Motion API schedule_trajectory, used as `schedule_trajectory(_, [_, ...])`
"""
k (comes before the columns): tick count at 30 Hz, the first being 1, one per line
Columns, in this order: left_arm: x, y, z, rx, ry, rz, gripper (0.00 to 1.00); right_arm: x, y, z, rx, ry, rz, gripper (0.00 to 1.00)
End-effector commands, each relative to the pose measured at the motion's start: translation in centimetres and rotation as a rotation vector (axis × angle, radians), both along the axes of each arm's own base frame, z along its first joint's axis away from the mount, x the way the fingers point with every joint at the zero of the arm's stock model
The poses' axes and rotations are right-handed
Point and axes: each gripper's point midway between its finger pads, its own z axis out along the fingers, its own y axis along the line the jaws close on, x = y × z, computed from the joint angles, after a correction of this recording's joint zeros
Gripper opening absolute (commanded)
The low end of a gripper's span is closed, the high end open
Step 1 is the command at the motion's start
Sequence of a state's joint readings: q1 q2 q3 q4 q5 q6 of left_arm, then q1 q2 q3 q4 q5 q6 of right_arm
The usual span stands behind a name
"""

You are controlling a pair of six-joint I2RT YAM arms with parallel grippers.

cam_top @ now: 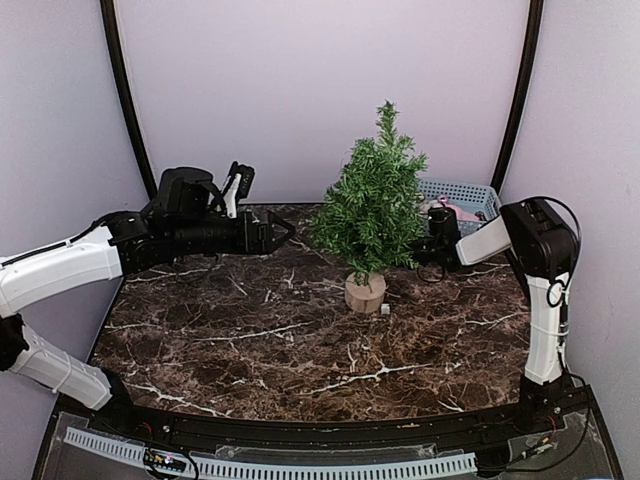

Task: Decorate the small christmas tree

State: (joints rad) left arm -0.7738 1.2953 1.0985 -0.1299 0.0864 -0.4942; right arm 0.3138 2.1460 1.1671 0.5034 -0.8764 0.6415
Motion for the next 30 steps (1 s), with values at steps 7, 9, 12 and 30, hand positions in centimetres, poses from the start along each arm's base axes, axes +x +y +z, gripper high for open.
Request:
schedule_trajectory(7, [-0.8,1.8,0.8,-0.007,-0.023,0.028,0.95,2.4,-7.3,3.8,-0.022,-0.07,-0.291,0.0])
schedule_trajectory(9, [-1.0,1.9,1.2,-0.009,-0.037,0.025,0.95,2.5,-9.5,5.0,-0.04,-0.097,-0.34,0.0])
schedule_trajectory(12, [-1.4,2.0,1.9,-0.018,-0.065,0.004,0.95,2.2,-12.1,7.2,-0.116,-0.143,-0.391,0.0])
schedule_trajectory(30, [-3.4,1.6,3.7,0.016,-0.171,-0.138,0.94,-3.2,-19.1,23.2,-0.356,-0.349,-0.646,0.0])
